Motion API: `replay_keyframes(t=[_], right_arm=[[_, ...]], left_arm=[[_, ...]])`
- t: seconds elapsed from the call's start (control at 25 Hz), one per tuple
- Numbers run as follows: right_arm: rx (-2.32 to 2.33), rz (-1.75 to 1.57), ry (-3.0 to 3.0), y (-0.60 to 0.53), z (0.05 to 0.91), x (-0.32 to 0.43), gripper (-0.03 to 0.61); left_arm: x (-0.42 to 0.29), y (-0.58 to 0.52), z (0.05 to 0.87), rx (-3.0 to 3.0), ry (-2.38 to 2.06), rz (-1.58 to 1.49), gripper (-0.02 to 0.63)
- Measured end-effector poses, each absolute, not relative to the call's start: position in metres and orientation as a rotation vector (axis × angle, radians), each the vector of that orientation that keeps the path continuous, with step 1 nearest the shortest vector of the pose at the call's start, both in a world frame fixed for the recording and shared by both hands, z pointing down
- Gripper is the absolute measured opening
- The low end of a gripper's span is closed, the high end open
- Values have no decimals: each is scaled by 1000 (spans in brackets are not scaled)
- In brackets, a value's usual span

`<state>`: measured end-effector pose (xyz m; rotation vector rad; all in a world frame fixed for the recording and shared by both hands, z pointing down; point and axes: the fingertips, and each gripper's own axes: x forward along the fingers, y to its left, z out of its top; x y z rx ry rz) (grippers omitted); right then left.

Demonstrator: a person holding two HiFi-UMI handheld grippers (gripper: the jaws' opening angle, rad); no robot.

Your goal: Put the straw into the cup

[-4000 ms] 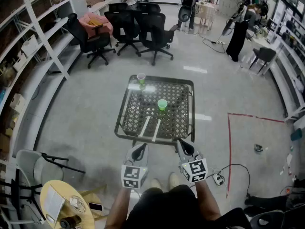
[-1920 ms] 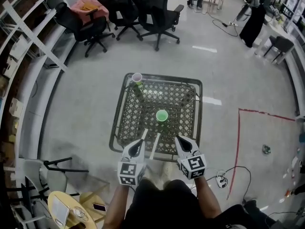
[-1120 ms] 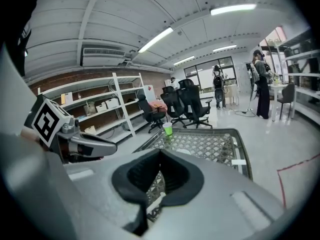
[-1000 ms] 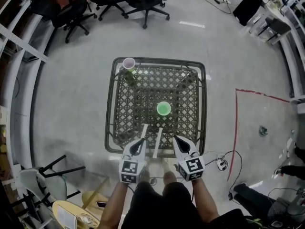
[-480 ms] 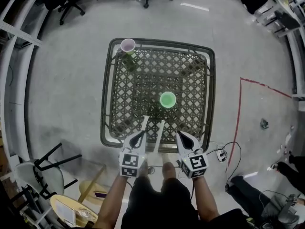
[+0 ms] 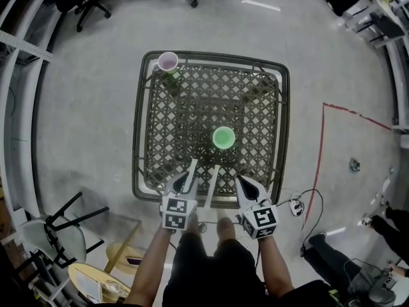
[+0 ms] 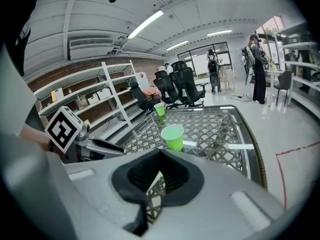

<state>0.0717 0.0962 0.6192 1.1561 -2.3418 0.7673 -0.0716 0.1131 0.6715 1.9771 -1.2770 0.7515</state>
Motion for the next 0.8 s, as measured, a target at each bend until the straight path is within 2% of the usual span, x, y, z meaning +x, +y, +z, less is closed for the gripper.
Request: replay_keyframes(t=[0.2,0.8], right_arm=[[1160,781,-2332,94,625,75,3],[1197,844,-2283,88,645,84,3]], left_arm=[[-74,110,693,1926,-1265,789,150],[-76,111,743,1835,-1174,921,149]])
